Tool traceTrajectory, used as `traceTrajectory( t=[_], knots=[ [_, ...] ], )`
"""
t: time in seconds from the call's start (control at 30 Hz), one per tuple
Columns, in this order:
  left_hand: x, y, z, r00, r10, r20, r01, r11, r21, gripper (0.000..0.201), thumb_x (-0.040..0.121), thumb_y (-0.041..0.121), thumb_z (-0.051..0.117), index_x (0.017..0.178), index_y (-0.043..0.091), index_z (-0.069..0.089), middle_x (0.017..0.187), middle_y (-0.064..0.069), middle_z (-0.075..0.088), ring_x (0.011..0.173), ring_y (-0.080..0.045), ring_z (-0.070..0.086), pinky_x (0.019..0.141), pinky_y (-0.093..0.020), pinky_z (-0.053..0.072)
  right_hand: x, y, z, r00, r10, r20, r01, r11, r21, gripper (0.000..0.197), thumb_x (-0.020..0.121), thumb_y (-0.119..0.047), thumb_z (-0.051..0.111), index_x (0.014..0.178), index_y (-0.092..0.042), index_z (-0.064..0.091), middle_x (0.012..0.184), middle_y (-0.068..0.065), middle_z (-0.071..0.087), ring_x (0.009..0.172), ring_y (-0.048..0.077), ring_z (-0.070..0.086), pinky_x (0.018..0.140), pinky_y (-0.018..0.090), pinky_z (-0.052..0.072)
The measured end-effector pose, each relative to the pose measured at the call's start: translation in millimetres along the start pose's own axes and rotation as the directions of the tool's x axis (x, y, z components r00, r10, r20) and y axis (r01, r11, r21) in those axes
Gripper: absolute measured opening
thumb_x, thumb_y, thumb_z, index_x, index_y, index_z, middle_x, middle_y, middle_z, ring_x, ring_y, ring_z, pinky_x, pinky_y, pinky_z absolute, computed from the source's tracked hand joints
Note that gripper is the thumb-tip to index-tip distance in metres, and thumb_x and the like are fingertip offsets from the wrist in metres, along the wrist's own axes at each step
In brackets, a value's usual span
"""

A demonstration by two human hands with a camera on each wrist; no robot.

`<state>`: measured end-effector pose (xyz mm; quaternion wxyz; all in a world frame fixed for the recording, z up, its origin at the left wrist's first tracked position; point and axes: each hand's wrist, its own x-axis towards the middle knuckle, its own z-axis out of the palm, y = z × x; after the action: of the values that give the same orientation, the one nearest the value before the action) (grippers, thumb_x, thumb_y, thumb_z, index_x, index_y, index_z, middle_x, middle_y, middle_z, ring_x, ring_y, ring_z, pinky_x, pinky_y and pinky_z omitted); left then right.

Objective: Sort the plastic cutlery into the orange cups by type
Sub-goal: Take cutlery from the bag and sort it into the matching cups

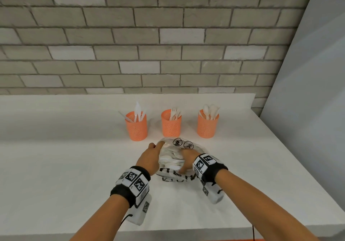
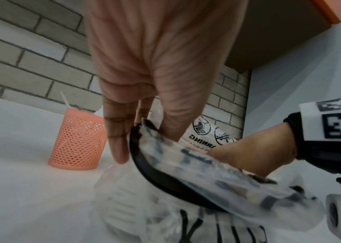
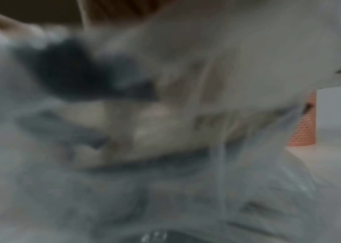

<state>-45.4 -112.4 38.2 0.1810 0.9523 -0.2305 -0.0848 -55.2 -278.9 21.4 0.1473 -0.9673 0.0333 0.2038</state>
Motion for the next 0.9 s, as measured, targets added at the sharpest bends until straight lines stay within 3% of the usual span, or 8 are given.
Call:
traceTrajectory(
  t=[0.1,0.23,0.37,0.43,0.53,0.63,0.77,0.9],
  knots=[
    [-0.7,-7.4,0.2,1.000,-0.025,-0.011,0.024,0.999,-0.037,0.072,0.081,-0.007,0.047,0.144,0.022,0.026,0.119,-0.014,0.045,0.105,-0.033,0.056,0.090,-0.034,0.046,3.0,3.2,-6.0,1.000,0.006,-0.022,-0.006,1.000,-0.007,0.068,0.073,-0.030,0.077,0.128,-0.007,0.045,0.129,0.009,0.054,0.120,0.028,0.051,0.098,0.034,0.043],
    [0.7,-13.8,-1.8,0.998,-0.050,-0.036,0.047,0.995,-0.083,0.066,0.083,0.003,0.055,0.141,0.024,0.032,0.119,-0.014,0.047,0.111,-0.032,0.052,0.096,-0.034,0.042,6.5,1.3,-8.2,0.995,-0.052,-0.090,0.060,0.994,0.095,0.073,0.072,-0.036,0.077,0.133,-0.013,0.043,0.134,0.007,0.053,0.122,0.024,0.050,0.101,0.030,0.039],
    [0.2,-15.1,-0.3,0.996,-0.068,-0.061,0.061,0.992,-0.112,0.062,0.084,0.008,0.058,0.140,0.024,0.036,0.119,-0.013,0.048,0.113,-0.029,0.051,0.096,-0.032,0.041,9.8,-0.8,-5.3,0.997,-0.074,-0.038,0.074,0.997,-0.008,0.081,0.075,-0.039,0.073,0.142,-0.019,0.033,0.142,0.005,0.047,0.127,0.024,0.046,0.106,0.030,0.036],
    [-1.5,-17.0,0.8,0.996,-0.074,-0.055,0.067,0.990,-0.123,0.061,0.084,0.008,0.059,0.139,0.024,0.037,0.116,-0.011,0.047,0.113,-0.029,0.051,0.095,-0.031,0.040,10.1,3.0,-8.3,1.000,-0.013,0.022,0.015,0.998,-0.064,0.083,0.078,-0.038,0.070,0.146,-0.018,0.027,0.146,0.004,0.042,0.131,0.023,0.043,0.108,0.029,0.034],
    [-4.2,-17.4,0.7,0.997,-0.066,-0.029,0.062,0.991,-0.118,0.061,0.084,0.008,0.058,0.139,0.024,0.037,0.107,-0.007,0.045,0.112,-0.028,0.050,0.093,-0.030,0.040,10.9,6.0,-15.6,0.998,0.044,0.044,-0.037,0.991,-0.132,0.072,0.079,-0.040,0.068,0.139,-0.013,0.038,0.139,0.006,0.050,0.123,0.025,0.050,0.103,0.032,0.042],
    [-5.4,-15.3,-0.5,0.998,-0.062,0.000,0.062,0.992,-0.112,0.063,0.083,0.008,0.059,0.140,0.023,0.034,0.117,-0.012,0.049,0.114,-0.028,0.049,0.094,-0.030,0.039,14.4,3.4,-17.0,0.997,0.035,0.071,-0.024,0.988,-0.151,0.073,0.074,-0.039,0.073,0.134,-0.010,0.042,0.135,0.009,0.053,0.120,0.027,0.052,0.101,0.033,0.044],
    [-4.5,-15.9,-1.6,0.997,-0.071,0.031,0.074,0.989,-0.131,0.067,0.081,0.010,0.062,0.140,0.022,0.032,0.119,-0.012,0.049,0.114,-0.028,0.049,0.094,-0.030,0.040,19.2,1.8,-13.3,0.999,-0.013,0.043,0.020,0.988,-0.155,0.069,0.070,-0.039,0.075,0.127,-0.012,0.049,0.128,0.008,0.058,0.114,0.026,0.055,0.098,0.034,0.046],
    [-3.6,-18.4,-5.4,0.995,-0.076,0.070,0.085,0.986,-0.140,0.068,0.080,0.010,0.063,0.140,0.023,0.033,0.120,-0.010,0.048,0.115,-0.027,0.048,0.098,-0.031,0.040,21.2,2.3,-15.7,0.995,-0.028,0.099,0.038,0.995,-0.096,0.075,0.074,-0.038,0.074,0.136,-0.013,0.041,0.139,0.007,0.050,0.124,0.026,0.048,0.105,0.034,0.039]
  ],
)
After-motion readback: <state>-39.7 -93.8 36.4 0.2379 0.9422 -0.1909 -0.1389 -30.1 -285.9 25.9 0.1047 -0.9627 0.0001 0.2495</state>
